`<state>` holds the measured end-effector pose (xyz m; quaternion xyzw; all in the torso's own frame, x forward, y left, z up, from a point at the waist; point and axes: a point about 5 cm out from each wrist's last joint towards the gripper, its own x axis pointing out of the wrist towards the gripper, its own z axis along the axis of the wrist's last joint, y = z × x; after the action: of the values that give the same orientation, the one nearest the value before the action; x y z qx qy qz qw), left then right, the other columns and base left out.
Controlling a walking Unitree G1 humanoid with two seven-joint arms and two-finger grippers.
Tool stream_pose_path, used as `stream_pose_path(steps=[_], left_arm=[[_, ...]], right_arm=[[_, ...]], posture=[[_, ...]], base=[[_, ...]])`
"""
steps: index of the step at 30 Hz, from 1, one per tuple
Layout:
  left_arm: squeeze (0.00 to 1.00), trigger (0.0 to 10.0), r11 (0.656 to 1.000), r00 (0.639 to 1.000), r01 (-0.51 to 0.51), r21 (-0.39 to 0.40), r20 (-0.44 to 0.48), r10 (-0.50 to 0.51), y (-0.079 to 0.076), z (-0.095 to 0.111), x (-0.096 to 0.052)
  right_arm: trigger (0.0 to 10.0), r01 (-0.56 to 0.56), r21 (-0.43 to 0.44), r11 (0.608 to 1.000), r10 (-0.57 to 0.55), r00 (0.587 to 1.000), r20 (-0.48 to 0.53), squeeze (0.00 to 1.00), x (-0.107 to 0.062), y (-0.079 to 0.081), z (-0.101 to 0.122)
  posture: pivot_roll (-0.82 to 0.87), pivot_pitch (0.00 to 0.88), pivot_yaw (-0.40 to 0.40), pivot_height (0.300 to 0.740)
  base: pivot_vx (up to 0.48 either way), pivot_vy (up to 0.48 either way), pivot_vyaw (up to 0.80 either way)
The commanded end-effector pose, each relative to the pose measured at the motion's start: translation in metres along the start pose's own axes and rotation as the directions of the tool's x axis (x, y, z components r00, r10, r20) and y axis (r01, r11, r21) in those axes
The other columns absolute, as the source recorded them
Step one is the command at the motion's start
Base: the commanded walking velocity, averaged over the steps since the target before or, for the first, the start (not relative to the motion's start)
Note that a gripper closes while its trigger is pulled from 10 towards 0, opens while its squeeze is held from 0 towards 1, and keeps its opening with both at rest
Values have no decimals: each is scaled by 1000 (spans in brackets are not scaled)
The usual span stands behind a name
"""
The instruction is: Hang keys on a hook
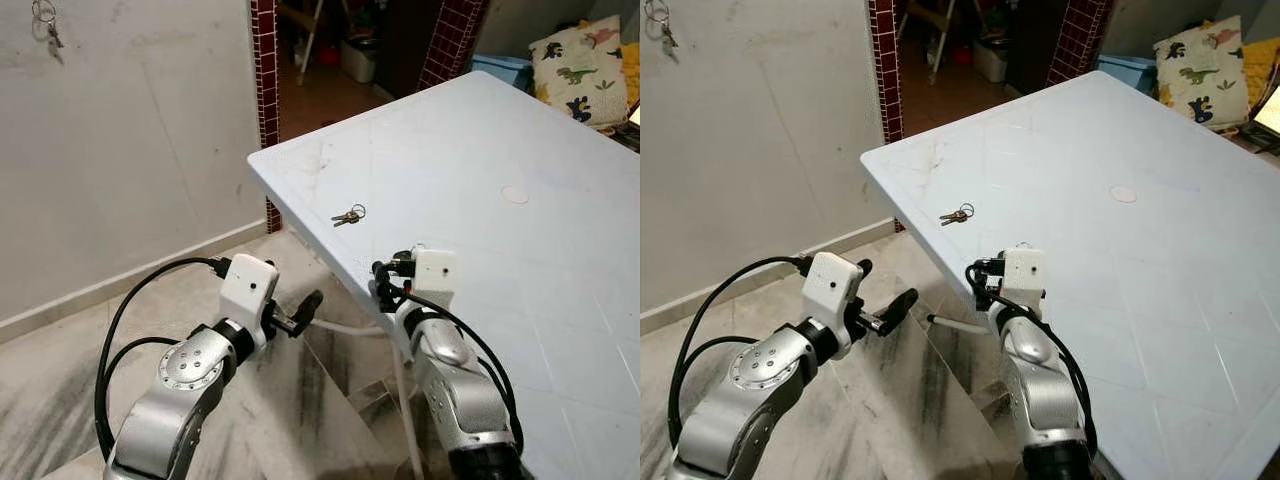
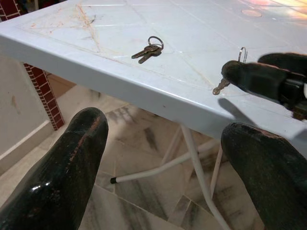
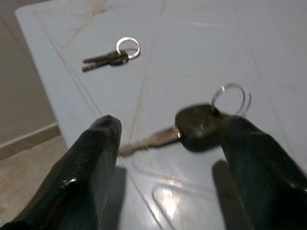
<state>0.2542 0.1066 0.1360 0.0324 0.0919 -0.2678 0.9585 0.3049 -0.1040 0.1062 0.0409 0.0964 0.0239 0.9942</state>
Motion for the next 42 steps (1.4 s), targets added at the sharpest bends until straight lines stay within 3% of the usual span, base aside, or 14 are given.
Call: stream_pose_path(steps=[1, 9, 10, 11, 15, 18, 21, 23, 27, 29, 30, 31, 32, 42], left_arm=[[0, 10000, 1000, 1000, -1, 7, 4, 1, 0, 1, 1], [0, 10000, 1000, 1000, 4, 7, 6, -4, -2, 2, 2], [0, 10000, 1000, 1000, 3, 8, 6, -3, -2, 2, 2], [0, 10000, 1000, 1000, 2, 8, 6, -2, -2, 2, 2], [0, 10000, 1000, 1000, -2, 8, 2, 2, -2, 2, 1], [0, 10000, 1000, 1000, 0, 9, -1, 0, -2, 1, 1], [0, 10000, 1000, 1000, 1, 10, -1, -1, -2, 2, 1], [0, 10000, 1000, 1000, 2, 11, -2, -2, -2, 2, 1], [0, 10000, 1000, 1000, 5, 12, -4, -5, -2, 2, 1], [0, 10000, 1000, 1000, 8, 12, -5, -7, -3, 2, 1], [0, 10000, 1000, 1000, 8, 13, -5, -8, -3, 2, 1], [0, 10000, 1000, 1000, 8, 13, -5, -8, -3, 2, 1], [0, 10000, 1000, 1000, 8, 13, -6, -8, -3, 2, 0], [0, 10000, 1000, 1000, 13, 19, -9, -12, -4, 1, 1]], right_arm=[[10000, 23, -13, 1000, -23, 1000, -2, 0, 3, -1, -1], [10000, 79, -18, 997, -80, 996, -28, 0, 18, 4, -4], [7098, 95, -19, 995, -95, 995, -31, 0, 20, 4, -4], [7098, 106, -23, 994, -106, 994, -31, 0, 21, 4, -5], [1373, 129, -12, 992, -130, 991, -41, 0, 26, 3, -6], [0, 143, -17, 990, -143, 989, -39, 0, 29, 2, -5], [0, 155, -20, 988, -156, 987, -37, 0, 31, 1, -5], [4353, 169, -33, 985, -171, 984, -41, 0, 32, -1, -5], [4784, 174, -38, 984, -176, 983, -47, 0, 31, -2, -8], [2863, 174, -37, 984, -176, 983, -47, 0, 32, -2, -10], [1098, 173, -37, 984, -175, 984, -48, 0, 32, -2, -10], [1098, 173, -36, 984, -174, 984, -48, 0, 32, -2, -10], [0, 166, -33, 986, -167, 985, -46, 0, 32, -1, -11], [0, 66, -40, 997, -67, 997, -44, 0, 35, 1, -13]], posture=[[204, 88, -56, 740], [212, 91, -56, 740], [214, 91, -57, 740], [214, 91, -57, 740], [220, 96, -56, 740], [222, 97, -55, 740], [224, 98, -53, 740], [223, 99, -52, 740], [224, 100, -50, 740], [224, 101, -50, 740], [224, 101, -50, 740], [225, 102, -50, 740], [226, 102, -50, 740], [225, 103, -51, 740]], base=[[0, 0, 0], [0, 0, 0], [0, 0, 0], [0, 0, 0], [0, 0, 0], [0, 0, 0], [0, 0, 0], [0, 0, 0], [0, 0, 0], [0, 0, 0], [0, 0, 0], [0, 0, 0], [0, 0, 0], [0, 0, 0]])
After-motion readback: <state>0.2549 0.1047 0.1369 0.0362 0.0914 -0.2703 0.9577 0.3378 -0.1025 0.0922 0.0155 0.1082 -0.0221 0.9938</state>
